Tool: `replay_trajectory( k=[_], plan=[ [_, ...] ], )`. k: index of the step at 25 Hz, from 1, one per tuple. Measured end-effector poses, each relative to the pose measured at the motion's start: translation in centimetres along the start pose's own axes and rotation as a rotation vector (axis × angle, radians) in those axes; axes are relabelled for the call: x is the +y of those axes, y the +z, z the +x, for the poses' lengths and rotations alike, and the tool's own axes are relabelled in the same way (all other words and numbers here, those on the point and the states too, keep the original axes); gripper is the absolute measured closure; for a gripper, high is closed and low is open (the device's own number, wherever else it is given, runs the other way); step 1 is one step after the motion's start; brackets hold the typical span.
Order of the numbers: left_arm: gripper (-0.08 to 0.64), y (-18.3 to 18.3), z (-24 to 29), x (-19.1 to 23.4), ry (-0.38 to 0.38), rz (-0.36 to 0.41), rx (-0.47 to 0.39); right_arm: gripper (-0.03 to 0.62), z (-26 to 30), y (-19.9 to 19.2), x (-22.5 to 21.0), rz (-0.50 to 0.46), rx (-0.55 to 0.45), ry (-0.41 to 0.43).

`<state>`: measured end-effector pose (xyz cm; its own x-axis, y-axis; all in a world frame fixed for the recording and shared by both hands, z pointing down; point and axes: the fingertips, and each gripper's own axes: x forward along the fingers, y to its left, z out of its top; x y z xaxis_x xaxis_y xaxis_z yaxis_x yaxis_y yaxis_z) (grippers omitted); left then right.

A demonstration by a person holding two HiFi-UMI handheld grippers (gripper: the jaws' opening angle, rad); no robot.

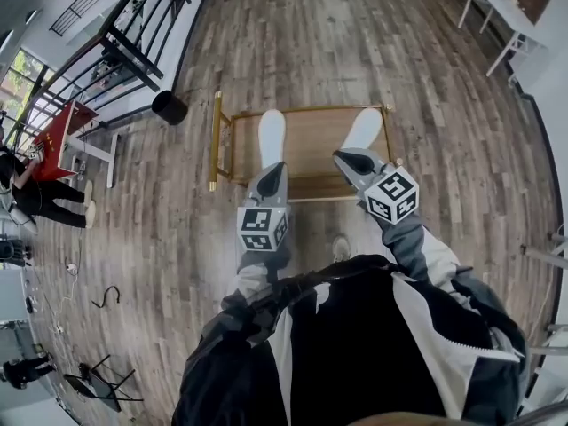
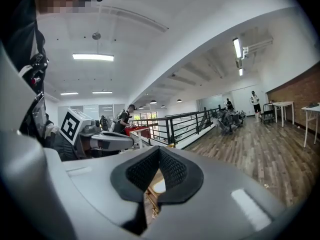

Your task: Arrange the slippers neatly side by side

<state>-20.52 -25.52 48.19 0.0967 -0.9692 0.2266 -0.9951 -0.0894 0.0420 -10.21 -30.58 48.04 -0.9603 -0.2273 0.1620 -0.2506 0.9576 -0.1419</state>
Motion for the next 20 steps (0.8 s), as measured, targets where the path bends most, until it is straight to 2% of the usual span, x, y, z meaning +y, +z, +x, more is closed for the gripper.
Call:
replay_trajectory(
  k=[8, 16, 20],
  plan=[
    [0.548, 1.5, 3.0, 1.3, 0.052, 0.016, -0.005, 0.588, 1.4, 0.9, -3.6, 0.004, -0.031, 0.021],
    [0.548, 1.9, 3.6, 2.6, 0.068, 0.024, -0.006, 0.586, 3.2, 1.6, -4.5, -0.006, -0.036, 0.02],
    [0.548, 1.7, 4.1, 3.8, 0.048, 0.016, -0.001, 0.588, 4.4, 1.6, -4.5, -0.011, -0.025, 0.009]
  ],
)
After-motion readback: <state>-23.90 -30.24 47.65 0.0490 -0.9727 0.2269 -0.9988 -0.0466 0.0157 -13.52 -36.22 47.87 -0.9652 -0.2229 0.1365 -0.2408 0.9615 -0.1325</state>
